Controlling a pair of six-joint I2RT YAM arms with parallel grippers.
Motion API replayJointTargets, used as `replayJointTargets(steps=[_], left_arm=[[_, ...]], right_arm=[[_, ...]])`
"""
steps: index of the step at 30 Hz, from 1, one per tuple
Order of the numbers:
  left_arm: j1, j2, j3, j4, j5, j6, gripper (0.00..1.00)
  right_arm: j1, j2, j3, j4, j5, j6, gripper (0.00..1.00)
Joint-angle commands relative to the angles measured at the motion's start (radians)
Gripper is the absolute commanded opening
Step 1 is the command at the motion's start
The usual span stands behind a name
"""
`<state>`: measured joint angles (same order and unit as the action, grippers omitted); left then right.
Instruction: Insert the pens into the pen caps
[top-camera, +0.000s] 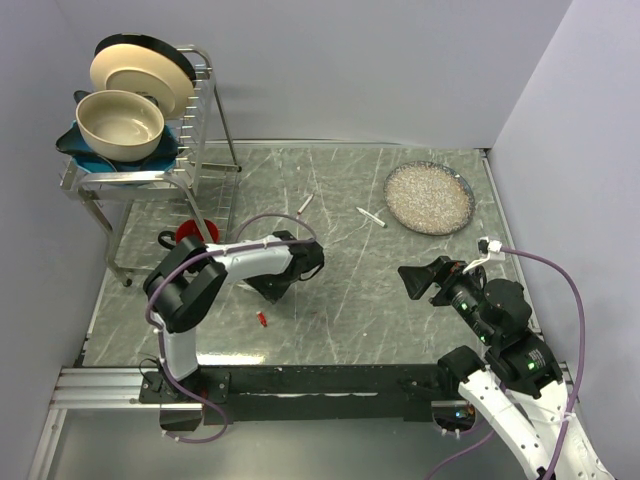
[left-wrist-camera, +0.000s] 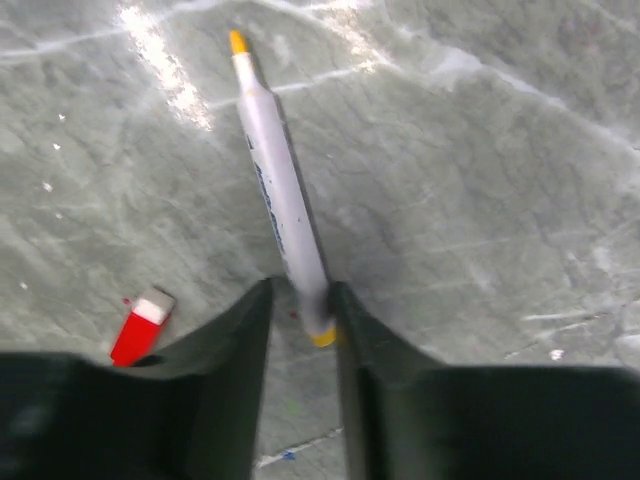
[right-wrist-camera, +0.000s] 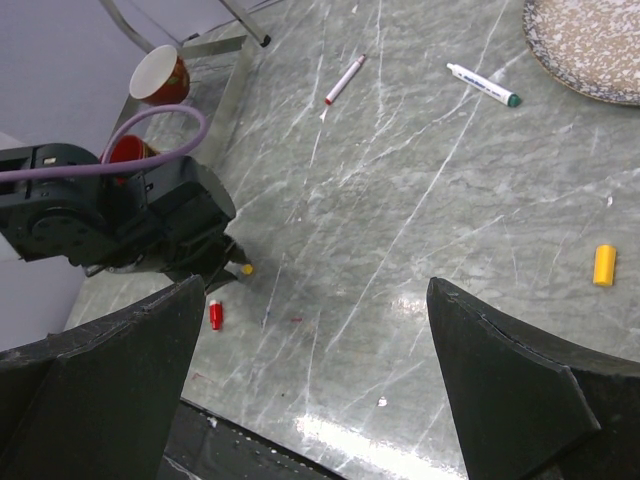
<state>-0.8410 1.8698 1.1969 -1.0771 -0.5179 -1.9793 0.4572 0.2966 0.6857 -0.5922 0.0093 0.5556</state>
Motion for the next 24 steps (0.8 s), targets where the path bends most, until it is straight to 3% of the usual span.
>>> replayJointTargets(steps=[1, 6, 9, 15, 19, 24], left_arm=[[0.005, -0.023, -0.086, 0.083, 0.022, -0.308, 0.24], [0.005, -0.031, -0.094, 0.123, 0.061, -0.201, 0.09], [0.003, -0.020, -0.048, 0.152, 0.078, -0.020, 0.01], [-0.056, 0.000, 0.049, 0.183, 0.098, 0.374, 0.01], [-0.151, -0.070, 0.029, 0.358, 0.085, 0.690, 0.01], [-0.282, -0.225, -0.043, 0.535, 0.082, 0.916, 0.01]], right_arm=[[-0.005, -0.008, 0.002, 0.020, -0.006, -0.017, 1.00], [-0.003, -0.002, 0.000, 0.023, -0.006, -0.016, 1.00], [-0.003, 0.009, 0.003, 0.020, -0.006, -0.017, 1.00], [-0.003, 0.041, 0.012, 0.019, -0.051, 0.000, 1.00], [-0.003, 0.058, -0.008, 0.029, -0.072, 0.036, 1.00], [-0.003, 0.073, -0.032, 0.060, -0.095, 0.104, 0.99]])
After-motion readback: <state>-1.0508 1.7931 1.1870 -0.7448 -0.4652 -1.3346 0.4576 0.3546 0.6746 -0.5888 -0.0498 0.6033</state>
